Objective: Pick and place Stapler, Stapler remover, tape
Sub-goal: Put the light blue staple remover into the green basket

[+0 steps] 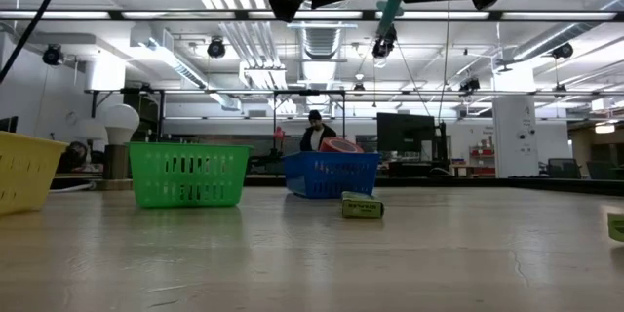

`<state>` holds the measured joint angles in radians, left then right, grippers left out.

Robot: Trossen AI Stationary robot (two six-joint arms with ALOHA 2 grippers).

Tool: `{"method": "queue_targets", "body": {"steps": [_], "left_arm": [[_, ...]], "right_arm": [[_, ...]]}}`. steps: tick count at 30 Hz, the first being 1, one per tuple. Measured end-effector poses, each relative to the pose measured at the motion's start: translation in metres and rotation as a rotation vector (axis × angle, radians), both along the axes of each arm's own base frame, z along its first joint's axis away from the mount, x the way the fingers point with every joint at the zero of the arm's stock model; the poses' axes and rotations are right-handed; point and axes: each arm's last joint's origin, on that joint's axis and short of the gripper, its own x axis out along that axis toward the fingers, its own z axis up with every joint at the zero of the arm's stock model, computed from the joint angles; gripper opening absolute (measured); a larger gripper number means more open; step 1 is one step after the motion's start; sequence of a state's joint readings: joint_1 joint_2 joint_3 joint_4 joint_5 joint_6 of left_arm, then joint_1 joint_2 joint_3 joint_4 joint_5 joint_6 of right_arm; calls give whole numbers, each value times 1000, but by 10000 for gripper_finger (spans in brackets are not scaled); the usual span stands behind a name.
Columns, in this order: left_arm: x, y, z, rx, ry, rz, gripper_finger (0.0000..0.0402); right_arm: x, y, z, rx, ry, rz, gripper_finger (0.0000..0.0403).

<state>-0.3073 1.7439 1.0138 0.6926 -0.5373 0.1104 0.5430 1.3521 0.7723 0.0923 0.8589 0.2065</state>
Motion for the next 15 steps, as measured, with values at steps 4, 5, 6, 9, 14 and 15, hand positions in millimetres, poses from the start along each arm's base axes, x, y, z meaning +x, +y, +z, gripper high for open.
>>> {"method": "queue_targets", "body": {"steps": [4, 5, 6, 9, 14, 15], "left_arm": [[-2, -2, -1, 20, 28, -7, 3], [-2, -2, -1, 21, 34, -6, 3], [-2, -2, -1, 20, 40, -5, 4], [-5, -3, -1, 16, 75, -5, 2], [-9, -5, 1, 3, 99, -3, 2], [-10, -5, 0, 4, 110, 4, 2]], "right_arm": [[-1, 0, -1, 7, 9, 3, 9], [-1, 0, -1, 11, 10, 4, 9], [-1, 0, -2, 16, 14, 4, 9], [-2, -1, -4, 12, 44, 17, 12], [-2, 0, -5, 42, 49, 27, 40], [-3, 0, -5, 41, 53, 28, 48]]}}
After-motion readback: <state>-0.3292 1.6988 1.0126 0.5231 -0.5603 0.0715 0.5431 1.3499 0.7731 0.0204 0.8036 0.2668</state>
